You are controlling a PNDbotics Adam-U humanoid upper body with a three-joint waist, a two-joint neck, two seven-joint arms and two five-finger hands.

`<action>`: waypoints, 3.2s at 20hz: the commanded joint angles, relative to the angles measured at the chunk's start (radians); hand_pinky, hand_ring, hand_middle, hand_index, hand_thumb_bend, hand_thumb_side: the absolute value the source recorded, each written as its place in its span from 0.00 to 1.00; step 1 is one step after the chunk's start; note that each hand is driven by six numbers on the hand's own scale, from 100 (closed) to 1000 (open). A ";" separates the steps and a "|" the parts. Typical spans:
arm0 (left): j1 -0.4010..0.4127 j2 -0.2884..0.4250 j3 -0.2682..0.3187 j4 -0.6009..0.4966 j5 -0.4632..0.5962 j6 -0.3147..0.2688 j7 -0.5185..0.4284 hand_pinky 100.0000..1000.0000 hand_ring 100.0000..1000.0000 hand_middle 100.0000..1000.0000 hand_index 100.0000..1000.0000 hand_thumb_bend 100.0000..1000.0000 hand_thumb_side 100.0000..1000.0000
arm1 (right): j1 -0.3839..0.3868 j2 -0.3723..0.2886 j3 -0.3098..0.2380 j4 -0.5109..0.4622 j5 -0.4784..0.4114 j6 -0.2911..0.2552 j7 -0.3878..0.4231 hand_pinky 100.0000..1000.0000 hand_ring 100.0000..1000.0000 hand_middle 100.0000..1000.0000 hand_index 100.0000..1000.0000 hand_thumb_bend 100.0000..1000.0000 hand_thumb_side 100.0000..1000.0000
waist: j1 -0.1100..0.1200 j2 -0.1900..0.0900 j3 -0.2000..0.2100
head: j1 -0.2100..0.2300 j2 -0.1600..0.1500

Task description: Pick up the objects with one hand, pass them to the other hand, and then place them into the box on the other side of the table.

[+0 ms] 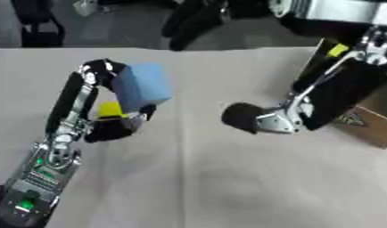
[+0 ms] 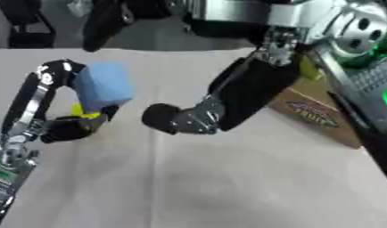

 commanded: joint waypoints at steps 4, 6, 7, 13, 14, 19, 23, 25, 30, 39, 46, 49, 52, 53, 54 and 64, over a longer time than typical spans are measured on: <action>-0.005 0.002 0.007 -0.025 -0.080 -0.012 0.002 0.52 0.46 0.35 0.53 0.00 0.00 | -0.011 0.034 -0.005 0.054 0.093 -0.053 -0.018 0.87 0.78 0.81 0.85 0.35 0.16 | -0.012 -0.036 0.001 | -0.009 0.004; -0.004 -0.001 0.009 -0.025 -0.097 -0.014 0.005 0.52 0.46 0.35 0.53 0.00 0.00 | -0.011 0.044 -0.001 0.069 0.113 -0.069 -0.018 0.87 0.77 0.80 0.85 0.35 0.17 | -0.013 -0.036 0.001 | -0.010 0.004; -0.004 -0.002 0.009 -0.026 -0.104 -0.016 0.007 0.52 0.46 0.35 0.53 0.00 0.00 | -0.011 0.046 0.001 0.076 0.120 -0.075 -0.017 0.87 0.77 0.80 0.85 0.34 0.18 | -0.014 -0.036 0.001 | -0.010 0.004; -0.004 -0.004 0.007 -0.038 -0.132 -0.035 0.013 0.52 0.46 0.35 0.53 0.00 0.00 | -0.008 0.068 0.008 0.124 0.156 -0.095 -0.011 0.86 0.76 0.80 0.85 0.32 0.20 | -0.012 -0.035 0.006 | -0.013 0.006; -0.004 -0.005 0.006 -0.038 -0.131 -0.037 0.014 0.52 0.46 0.35 0.53 0.00 0.00 | -0.008 0.073 0.009 0.131 0.162 -0.097 -0.012 0.86 0.76 0.80 0.85 0.32 0.20 | -0.012 -0.035 0.007 | -0.013 0.006; -0.010 -0.017 -0.001 -0.041 -0.111 -0.048 0.021 0.51 0.45 0.35 0.53 0.00 0.00 | -0.007 0.102 0.011 0.162 0.206 -0.108 -0.030 0.85 0.74 0.77 0.84 0.34 0.18 | -0.011 -0.034 0.012 | -0.019 0.006; -0.012 -0.028 -0.003 -0.039 -0.107 -0.050 0.027 0.50 0.44 0.34 0.52 0.00 0.00 | -0.011 0.118 0.011 0.173 0.256 -0.123 -0.059 0.82 0.72 0.74 0.83 0.39 0.16 | -0.011 -0.035 0.016 | -0.022 0.007; -0.014 -0.035 -0.004 -0.035 -0.109 -0.049 0.032 0.50 0.44 0.34 0.52 0.00 0.00 | -0.012 0.126 0.011 0.179 0.284 -0.130 -0.075 0.82 0.72 0.73 0.83 0.39 0.16 | -0.011 -0.035 0.018 | -0.024 0.007; -0.023 -0.059 -0.005 -0.021 -0.123 -0.035 0.041 0.49 0.43 0.34 0.52 0.00 0.00 | -0.010 0.151 0.010 0.192 0.356 -0.150 -0.112 0.78 0.68 0.70 0.82 0.38 0.13 | -0.011 -0.037 0.023 | -0.029 0.009; -0.033 -0.105 -0.007 -0.007 -0.146 0.006 0.077 0.47 0.42 0.33 0.52 0.00 0.00 | 0.011 0.174 -0.003 0.186 0.480 -0.178 -0.216 0.74 0.61 0.67 0.80 0.36 0.09 | -0.012 -0.035 0.031 | -0.026 0.003; -0.046 -0.130 -0.008 -0.013 -0.154 0.021 0.089 0.47 0.41 0.33 0.52 0.00 0.00 | 0.023 0.182 -0.003 0.193 0.517 -0.196 -0.226 0.71 0.52 0.64 0.77 0.36 0.09 | -0.010 -0.033 0.033 | -0.024 0.000; -0.051 -0.136 -0.008 -0.016 -0.155 0.025 0.091 0.47 0.41 0.33 0.52 0.00 0.00 | 0.026 0.183 -0.003 0.199 0.519 -0.201 -0.219 0.71 0.49 0.64 0.77 0.36 0.09 | -0.010 -0.031 0.035 | -0.024 0.001; -0.056 -0.144 -0.009 -0.019 -0.155 0.028 0.095 0.47 0.41 0.33 0.52 0.00 0.00 | 0.026 0.184 -0.003 0.203 0.519 -0.203 -0.217 0.71 0.46 0.64 0.77 0.37 0.10 | -0.009 -0.029 0.038 | -0.026 0.002; -0.057 -0.146 -0.010 -0.020 -0.154 0.027 0.096 0.47 0.41 0.33 0.52 0.00 0.01 | 0.026 0.185 -0.003 0.203 0.519 -0.203 -0.217 0.71 0.45 0.64 0.77 0.37 0.10 | -0.009 -0.029 0.039 | -0.026 0.003; -0.058 -0.148 -0.010 -0.021 -0.152 0.026 0.096 0.47 0.41 0.33 0.52 0.00 0.01 | 0.026 0.185 -0.003 0.204 0.519 -0.203 -0.217 0.71 0.45 0.65 0.77 0.37 0.10 | -0.009 -0.028 0.039 | -0.027 0.003; -0.057 -0.171 -0.019 -0.031 -0.145 0.018 0.097 0.46 0.41 0.33 0.52 0.00 0.03 | 0.033 0.187 -0.028 0.204 0.549 -0.182 -0.262 0.73 0.48 0.68 0.82 0.37 0.07 | -0.006 -0.023 0.045 | -0.029 -0.004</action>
